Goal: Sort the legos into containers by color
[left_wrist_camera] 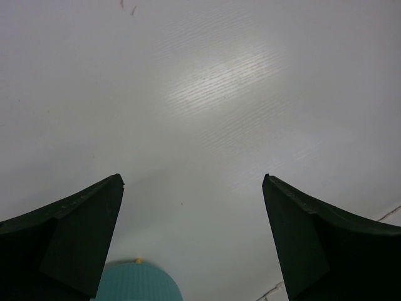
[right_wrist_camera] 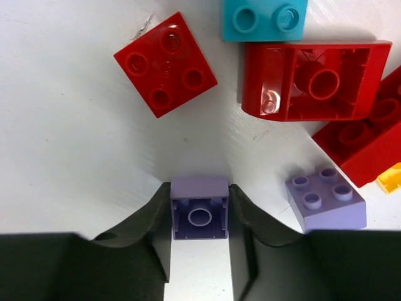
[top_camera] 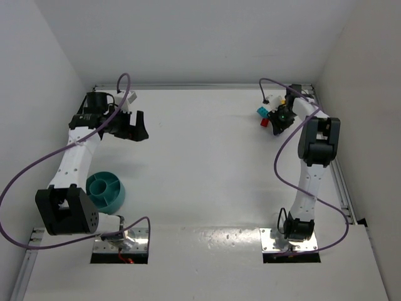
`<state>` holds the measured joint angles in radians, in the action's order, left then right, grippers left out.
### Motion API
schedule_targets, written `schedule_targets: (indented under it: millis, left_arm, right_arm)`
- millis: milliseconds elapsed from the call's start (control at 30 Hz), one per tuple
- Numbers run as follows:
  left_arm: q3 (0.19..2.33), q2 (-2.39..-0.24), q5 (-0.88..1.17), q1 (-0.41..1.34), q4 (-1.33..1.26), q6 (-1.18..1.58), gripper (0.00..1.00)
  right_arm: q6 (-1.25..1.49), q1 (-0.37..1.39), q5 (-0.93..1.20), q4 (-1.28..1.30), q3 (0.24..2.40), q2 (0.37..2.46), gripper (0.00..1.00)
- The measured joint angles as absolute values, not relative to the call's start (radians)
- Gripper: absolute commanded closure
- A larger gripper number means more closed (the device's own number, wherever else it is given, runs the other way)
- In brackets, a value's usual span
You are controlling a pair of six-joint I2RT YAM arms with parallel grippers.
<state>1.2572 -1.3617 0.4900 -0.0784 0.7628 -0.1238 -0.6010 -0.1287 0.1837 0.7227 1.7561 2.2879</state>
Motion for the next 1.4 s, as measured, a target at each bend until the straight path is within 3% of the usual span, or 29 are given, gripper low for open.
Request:
schedule_targets:
  millis: [100,300,500,700,900,1100,1400]
  left_arm:
    - [1.257,-1.362,0.489,-0.089,0.763,-0.123,0.01]
    - [1.255,-1.359,0.49,-0.101,0.76,-0.063,0.01]
    - [1.212,-1.315,0.529,-0.081,0.754,0.036,0.01]
    - [1.176,-1.279,0.665,-0.094,0.755,0.108,0.01]
    - [1.171,-1.279,0.807,-0.133,0.754,0.167,0.01]
    - [1.171,-1.312,0.939,-0.133,0.754,0.212,0.07]
    - [1.17,-1.342,0.988,-0.115,0.739,0.257,0.14]
  right_arm:
    - [-0.605,-0.129,0.198,0.727,1.756,2.288,0.83]
    - [-0.595,-0.11,0.323,0.798,1.698,2.219,0.83]
    - [-0.445,0.076,0.555,0.822,1.682,2.024,0.91]
    - [-0.1,0.285,0.841,0.651,1.711,1.952,0.92]
    - [0.109,0.386,0.978,0.431,1.675,1.948,0.91]
    - [0.049,0.493,1.027,0.332,1.551,1.857,0.91]
    - [-0.225,0.626,0.934,0.294,1.478,1.72,0.92]
